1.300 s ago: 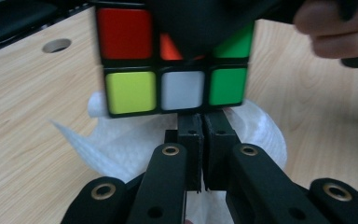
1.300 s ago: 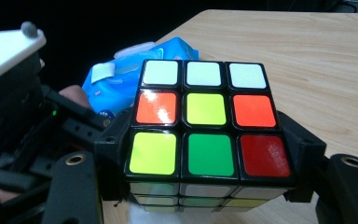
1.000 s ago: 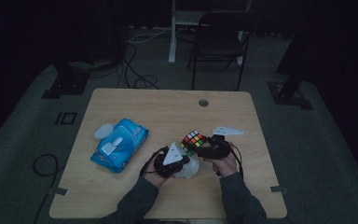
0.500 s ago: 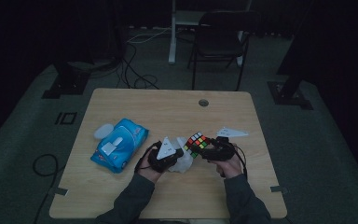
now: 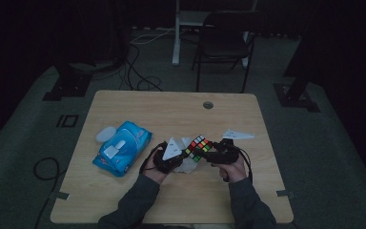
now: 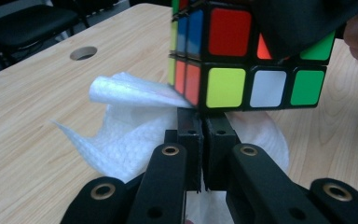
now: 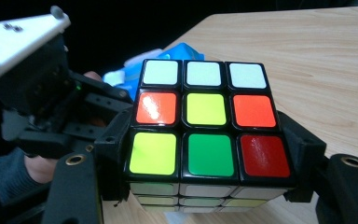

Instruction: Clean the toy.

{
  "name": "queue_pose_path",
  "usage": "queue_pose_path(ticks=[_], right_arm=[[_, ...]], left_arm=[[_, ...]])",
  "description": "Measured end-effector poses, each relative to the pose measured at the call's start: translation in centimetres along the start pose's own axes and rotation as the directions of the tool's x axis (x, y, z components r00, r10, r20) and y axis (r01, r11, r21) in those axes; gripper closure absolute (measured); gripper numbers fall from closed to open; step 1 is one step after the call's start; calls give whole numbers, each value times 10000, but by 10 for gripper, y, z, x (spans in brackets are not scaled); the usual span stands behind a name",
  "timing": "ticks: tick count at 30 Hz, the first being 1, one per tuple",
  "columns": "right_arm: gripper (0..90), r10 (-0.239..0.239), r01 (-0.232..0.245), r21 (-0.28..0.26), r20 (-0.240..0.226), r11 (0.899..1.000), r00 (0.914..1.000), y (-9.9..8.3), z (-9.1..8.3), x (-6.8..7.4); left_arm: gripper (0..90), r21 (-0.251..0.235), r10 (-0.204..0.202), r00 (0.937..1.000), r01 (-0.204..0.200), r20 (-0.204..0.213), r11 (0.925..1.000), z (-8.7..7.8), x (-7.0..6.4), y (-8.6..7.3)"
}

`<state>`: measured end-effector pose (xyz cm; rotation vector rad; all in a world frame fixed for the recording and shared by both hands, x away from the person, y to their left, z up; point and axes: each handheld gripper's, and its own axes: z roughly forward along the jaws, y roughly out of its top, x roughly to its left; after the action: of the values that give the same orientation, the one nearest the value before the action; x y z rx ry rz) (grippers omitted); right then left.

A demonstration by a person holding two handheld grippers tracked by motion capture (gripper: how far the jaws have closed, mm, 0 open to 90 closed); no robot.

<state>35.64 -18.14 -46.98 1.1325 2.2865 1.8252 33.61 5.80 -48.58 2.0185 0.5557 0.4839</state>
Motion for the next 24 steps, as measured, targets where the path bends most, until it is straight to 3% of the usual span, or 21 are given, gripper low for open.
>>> queue_pose_path(ticks=[8, 11, 15, 19, 24], right_arm=[[338, 292, -304, -255, -429, 9992, 9987, 4, 3, 2], [338, 391, -404, -325, -390, 9987, 9985, 4, 3, 1], [338, 444, -449, -405, -141, 9982, 9989, 4, 3, -1], [338, 210, -198, -324, 384, 9993, 9990, 4, 3, -1], [338, -86, 110, -197, 1168, 9997, 9931, 4, 4, 2]], left_arm=[[883, 19, 155, 9995, -156, 269, 9999, 7, -8, 2], [883, 26, 265, 9986, -267, 465, 9996, 9, -14, 3], [883, -44, 330, 9975, -328, 631, 9995, 9, -20, 3], [882, -35, 409, 9973, -408, 604, 9992, 7, -24, 2], [882, -70, 374, 9982, -371, 476, 9993, 4, -29, -1]])
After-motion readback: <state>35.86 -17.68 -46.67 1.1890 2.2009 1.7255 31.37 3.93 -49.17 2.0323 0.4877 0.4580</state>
